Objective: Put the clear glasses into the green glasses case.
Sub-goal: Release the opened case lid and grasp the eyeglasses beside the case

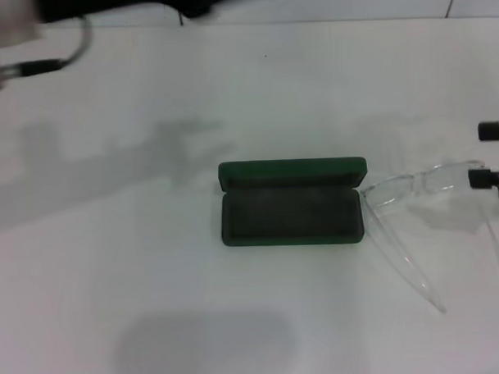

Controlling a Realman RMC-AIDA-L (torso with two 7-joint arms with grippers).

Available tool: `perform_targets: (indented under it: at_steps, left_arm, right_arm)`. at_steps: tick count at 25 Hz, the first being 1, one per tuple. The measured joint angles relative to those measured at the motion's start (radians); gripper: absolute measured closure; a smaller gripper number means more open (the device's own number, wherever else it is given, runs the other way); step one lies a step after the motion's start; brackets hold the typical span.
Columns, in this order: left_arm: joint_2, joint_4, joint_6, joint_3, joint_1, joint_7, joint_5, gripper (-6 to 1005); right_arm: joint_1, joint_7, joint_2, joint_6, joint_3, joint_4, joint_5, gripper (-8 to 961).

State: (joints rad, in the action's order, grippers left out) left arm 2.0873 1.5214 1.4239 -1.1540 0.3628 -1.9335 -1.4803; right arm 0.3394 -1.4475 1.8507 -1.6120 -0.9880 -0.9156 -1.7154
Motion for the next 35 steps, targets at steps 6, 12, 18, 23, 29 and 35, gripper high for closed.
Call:
perform_targets:
  at_steps: [6,12,18,23,29,35]
  left_arm:
    - [-0.002,-0.176,0.116,0.097,-0.129,0.109,0.196,576]
    - [-0.001,-0.461,0.226,0.138,-0.134,0.251,0.244,582]
    - [-0.006,-0.681,0.263,0.158,-0.122,0.457,0.238,588]
    - [0.0,-0.805,0.264,0.156,-0.105,0.581,0.242,593]
    - [0.0,-0.9,0.265,0.158,-0.108,0.652,0.25,600]
    - [0.001,-0.922,0.268,0.149,-0.115,0.656,0.25,606]
  right_arm:
    - [0.121,-0.181,-0.002,-0.26,0.147,-0.201,-0.284,198]
    - [0.241,-0.257,-0.037,-0.423,0.192,-0.322,-0.362,199]
    - [0.418,-0.325,-0.098,-0.446,0.173,-0.306,-0.499,200]
    - [0.48,-0.306,-0.068,-0.36,0.024,-0.226,-0.618,200]
    - [0.541,-0.266,0.039,-0.188,-0.219,-0.131,-0.766,201]
    - [0.546,-0.185,0.163,-0.064,-0.303,-0.108,-0.935,202]
